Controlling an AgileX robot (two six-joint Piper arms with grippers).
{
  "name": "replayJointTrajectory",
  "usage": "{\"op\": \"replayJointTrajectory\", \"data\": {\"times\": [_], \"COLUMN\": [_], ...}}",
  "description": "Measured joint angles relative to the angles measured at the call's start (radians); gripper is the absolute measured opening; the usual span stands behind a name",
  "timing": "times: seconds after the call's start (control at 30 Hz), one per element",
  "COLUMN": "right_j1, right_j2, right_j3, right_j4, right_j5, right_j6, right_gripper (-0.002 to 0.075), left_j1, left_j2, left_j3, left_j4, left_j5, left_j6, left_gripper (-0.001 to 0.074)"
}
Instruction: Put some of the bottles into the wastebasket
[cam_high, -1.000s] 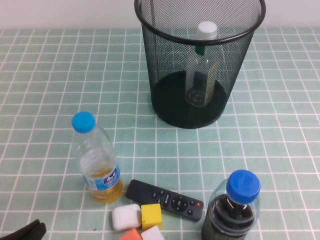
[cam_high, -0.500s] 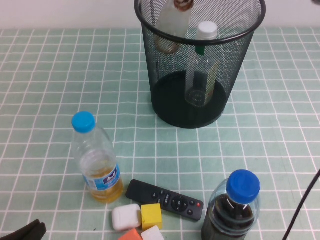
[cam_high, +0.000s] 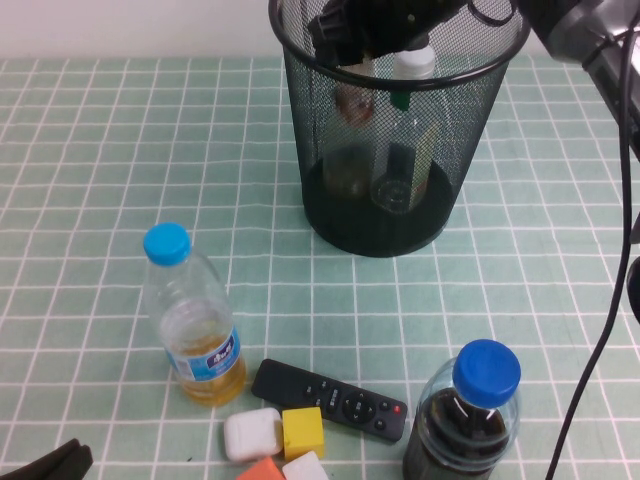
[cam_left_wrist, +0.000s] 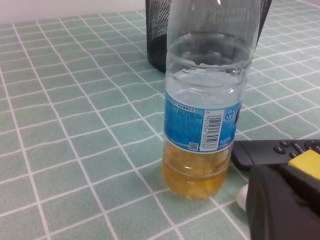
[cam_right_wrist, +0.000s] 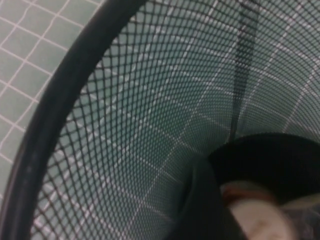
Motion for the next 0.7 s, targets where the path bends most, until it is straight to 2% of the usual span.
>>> {"op": "replayJointTrajectory", "data": {"times": [0.1, 0.17, 0.23, 0.4, 0.47, 0.57, 0.7], "right_j1": [0.000, 0.000, 0.000, 0.000, 0.000, 0.000, 0.000], "right_j2": [-0.004, -0.020, -0.048, -0.167, -0.228, -0.333, -0.521], "right_j3": [0.000, 0.000, 0.000, 0.000, 0.017, 0.092, 0.302], "right_j4": [-0.003, -0.005, -0.013, -0.084, -0.116, -0.160, -0.214], "right_j5": [0.028, 0.052, 0.064, 0.067, 0.067, 0.068, 0.068], "right_j6": [0.000, 0.000, 0.000, 0.014, 0.021, 0.025, 0.025], "right_gripper": [0.0425, 0.0394, 0.0325, 0.0099, 0.0043, 0.0007, -0.0003], "left_j1": [0.000, 0.000, 0.000, 0.000, 0.000, 0.000, 0.000], "left_j2": [0.000, 0.000, 0.000, 0.000, 0.000, 0.000, 0.000], "left_j3": [0.000, 0.000, 0.000, 0.000, 0.000, 0.000, 0.000], "left_j4": [0.000, 0.000, 0.000, 0.000, 0.000, 0.000, 0.000], "left_j5": [0.000, 0.000, 0.000, 0.000, 0.000, 0.000, 0.000], "left_j6": [0.000, 0.000, 0.000, 0.000, 0.000, 0.000, 0.000], "left_gripper": [-0.0004, -0.0004, -0.0004, -0.0004, -0.0004, -0.0004, -0.0004]}}
